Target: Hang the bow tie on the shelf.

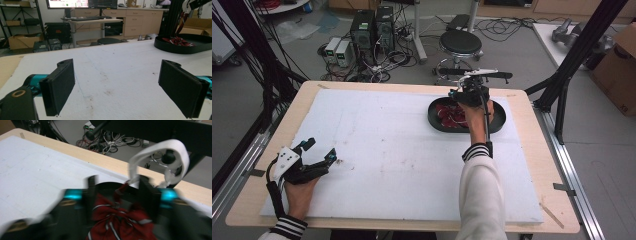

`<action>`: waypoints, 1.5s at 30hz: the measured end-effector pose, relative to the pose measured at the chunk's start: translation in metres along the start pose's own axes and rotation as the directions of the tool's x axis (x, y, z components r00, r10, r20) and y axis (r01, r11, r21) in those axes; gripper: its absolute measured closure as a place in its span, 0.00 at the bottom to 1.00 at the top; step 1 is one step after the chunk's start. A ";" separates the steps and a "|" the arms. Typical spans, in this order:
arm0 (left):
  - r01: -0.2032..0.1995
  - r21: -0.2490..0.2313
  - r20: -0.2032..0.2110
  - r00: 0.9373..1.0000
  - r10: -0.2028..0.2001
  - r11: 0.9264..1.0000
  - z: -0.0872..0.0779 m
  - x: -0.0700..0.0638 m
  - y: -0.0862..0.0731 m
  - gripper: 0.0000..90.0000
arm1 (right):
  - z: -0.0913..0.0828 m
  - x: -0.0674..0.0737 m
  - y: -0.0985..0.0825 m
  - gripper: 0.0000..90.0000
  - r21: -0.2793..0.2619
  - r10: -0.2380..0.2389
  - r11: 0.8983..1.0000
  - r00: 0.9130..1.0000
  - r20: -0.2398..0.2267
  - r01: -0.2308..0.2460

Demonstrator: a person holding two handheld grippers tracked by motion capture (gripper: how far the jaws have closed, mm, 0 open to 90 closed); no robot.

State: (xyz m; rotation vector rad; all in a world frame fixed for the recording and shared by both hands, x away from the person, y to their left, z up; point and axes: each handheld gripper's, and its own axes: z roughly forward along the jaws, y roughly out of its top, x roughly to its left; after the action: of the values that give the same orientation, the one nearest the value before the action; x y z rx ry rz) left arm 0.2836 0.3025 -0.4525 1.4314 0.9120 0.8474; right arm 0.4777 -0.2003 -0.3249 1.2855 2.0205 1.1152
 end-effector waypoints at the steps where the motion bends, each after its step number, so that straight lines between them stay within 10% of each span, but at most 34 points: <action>1: -0.002 0.001 0.000 1.000 0.002 1.000 0.000 0.000 0.000 0.16 | 0.000 0.002 0.000 0.31 0.001 -0.012 1.000 1.000 -0.004 0.012; 3: -0.002 0.001 0.000 1.000 0.002 1.000 0.000 0.000 0.000 0.16 | -0.003 0.007 0.001 0.12 0.009 -0.026 1.000 0.999 -0.037 0.026; 11: 0.003 -0.009 0.009 1.000 -0.003 1.000 -0.001 0.001 0.000 0.16 | -0.046 0.020 -0.012 0.09 -0.069 -0.051 0.997 0.988 -0.149 0.041; 12: 0.001 -0.012 0.010 1.000 -0.001 1.000 -0.002 0.001 0.000 0.16 | -0.071 0.023 -0.026 0.09 -0.175 -0.078 0.983 0.982 -0.173 0.048; 17: -0.014 -0.013 0.008 1.000 0.014 1.000 -0.001 -0.001 -0.001 0.16 | -0.110 0.022 -0.056 0.09 -0.261 -0.082 0.965 0.979 -0.185 0.031; 21: -0.014 -0.014 0.008 1.000 0.014 1.000 -0.002 -0.001 -0.001 0.16 | -0.144 0.018 -0.109 0.09 -0.379 -0.102 0.925 0.986 -0.135 0.044; 27: -0.013 -0.011 0.005 1.000 0.013 1.000 -0.001 -0.001 0.000 0.16 | -0.153 0.020 -0.190 0.09 -0.483 -0.067 0.875 0.996 -0.058 0.030; 34: -0.016 -0.019 0.002 1.000 0.016 1.000 -0.002 -0.001 -0.001 0.16 | -0.136 0.019 -0.229 0.09 -0.529 -0.005 0.849 1.000 -0.002 0.003; 36: -0.016 -0.024 0.000 1.000 0.016 1.000 -0.002 -0.002 -0.001 0.16 | -0.131 0.018 -0.236 0.09 -0.531 0.004 0.848 1.000 0.008 0.001; 38: -0.019 -0.026 0.003 1.000 0.019 0.999 -0.003 -0.002 -0.001 0.16 | -0.128 0.019 -0.236 0.09 -0.495 0.004 0.869 1.000 0.000 -0.003; 45: -0.023 -0.032 -0.001 1.000 0.023 0.999 -0.004 -0.002 -0.001 0.16 | -0.127 0.021 -0.236 0.09 -0.492 -0.037 0.870 0.999 0.003 0.034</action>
State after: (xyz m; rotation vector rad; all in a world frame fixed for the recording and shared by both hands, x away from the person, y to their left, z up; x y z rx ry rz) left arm 0.2795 0.3024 -0.4535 1.4158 0.8806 0.8763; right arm 0.2554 -0.2809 -0.4534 0.9729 1.6004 1.4948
